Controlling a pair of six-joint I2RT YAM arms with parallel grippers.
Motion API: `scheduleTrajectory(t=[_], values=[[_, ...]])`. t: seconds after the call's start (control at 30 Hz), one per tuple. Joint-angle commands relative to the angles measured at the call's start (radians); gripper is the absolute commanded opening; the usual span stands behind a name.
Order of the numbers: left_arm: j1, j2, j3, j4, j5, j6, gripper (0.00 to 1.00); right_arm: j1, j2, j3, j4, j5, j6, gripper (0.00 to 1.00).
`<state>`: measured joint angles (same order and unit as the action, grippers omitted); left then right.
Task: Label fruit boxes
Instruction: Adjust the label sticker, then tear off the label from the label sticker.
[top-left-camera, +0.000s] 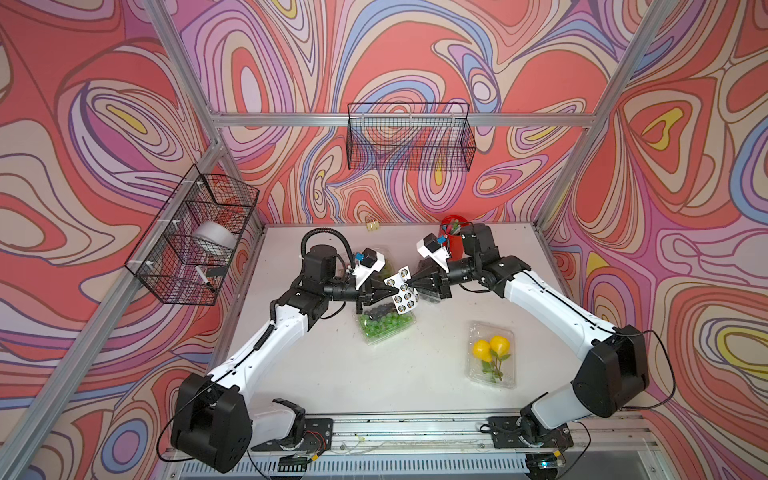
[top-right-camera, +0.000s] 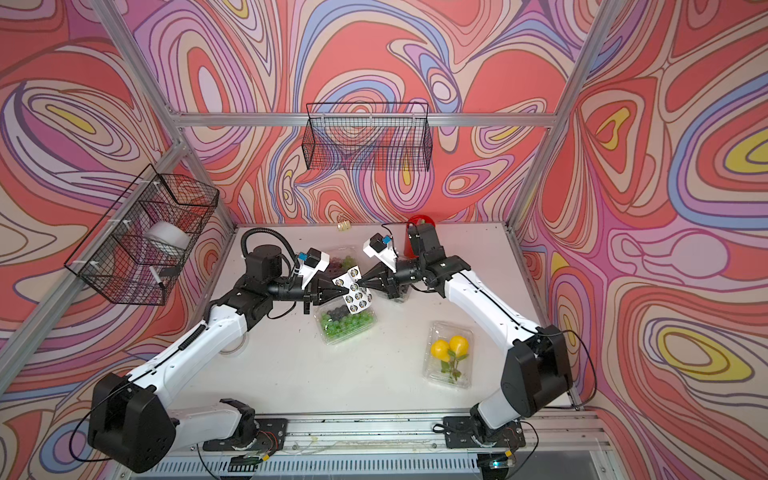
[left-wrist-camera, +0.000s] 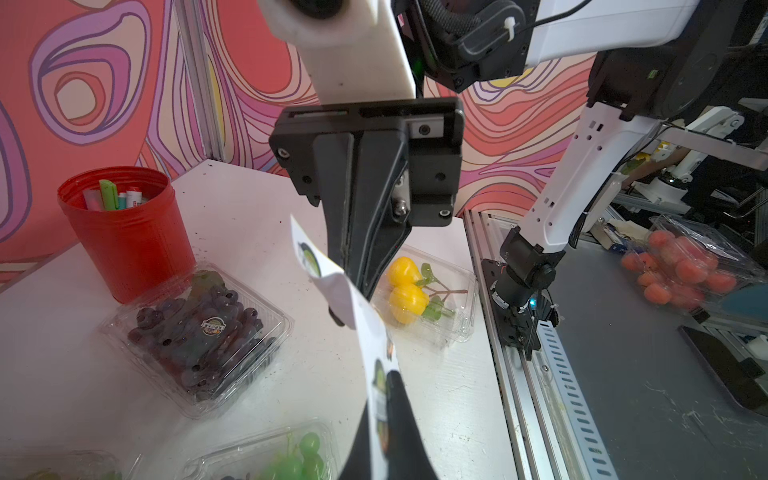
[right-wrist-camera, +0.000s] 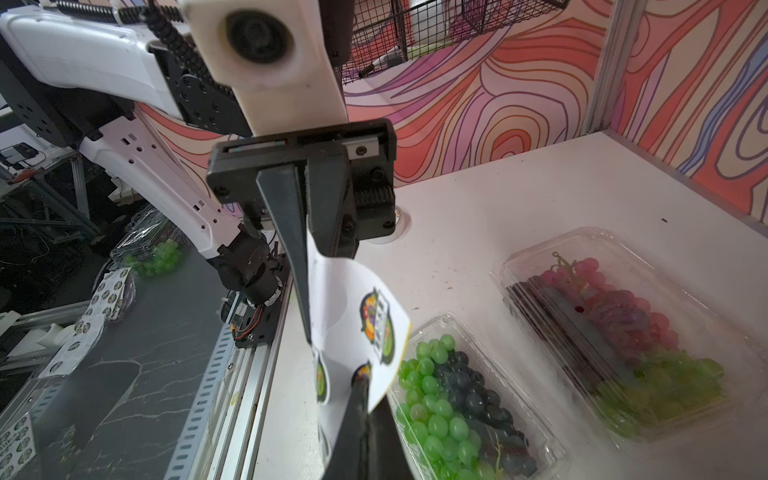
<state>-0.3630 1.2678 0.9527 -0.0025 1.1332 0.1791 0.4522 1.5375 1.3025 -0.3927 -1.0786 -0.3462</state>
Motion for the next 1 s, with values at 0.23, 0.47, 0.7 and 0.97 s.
scheduleTrajectory(t=[0.23,0.47,0.7,0.97], values=[[-0.009,-0.008,0.005,0.018,-0.027,0.008,0.0,0.011,-0.056,-0.037,0.014,0.052,0.008,0.05],[-0.009,-0.015,-0.002,-0.002,-0.059,0.025,0.0,0.011,-0.171,-0.085,-0.005,0.202,-0.006,0.22],[-0.011,-0.015,-0.002,-0.002,-0.073,0.026,0.0,0.012,-0.312,-0.126,-0.017,0.367,-0.031,0.31],[-0.012,-0.015,-0.002,-0.002,-0.063,0.027,0.0,0.041,-0.315,-0.143,0.004,0.32,-0.096,0.3]])
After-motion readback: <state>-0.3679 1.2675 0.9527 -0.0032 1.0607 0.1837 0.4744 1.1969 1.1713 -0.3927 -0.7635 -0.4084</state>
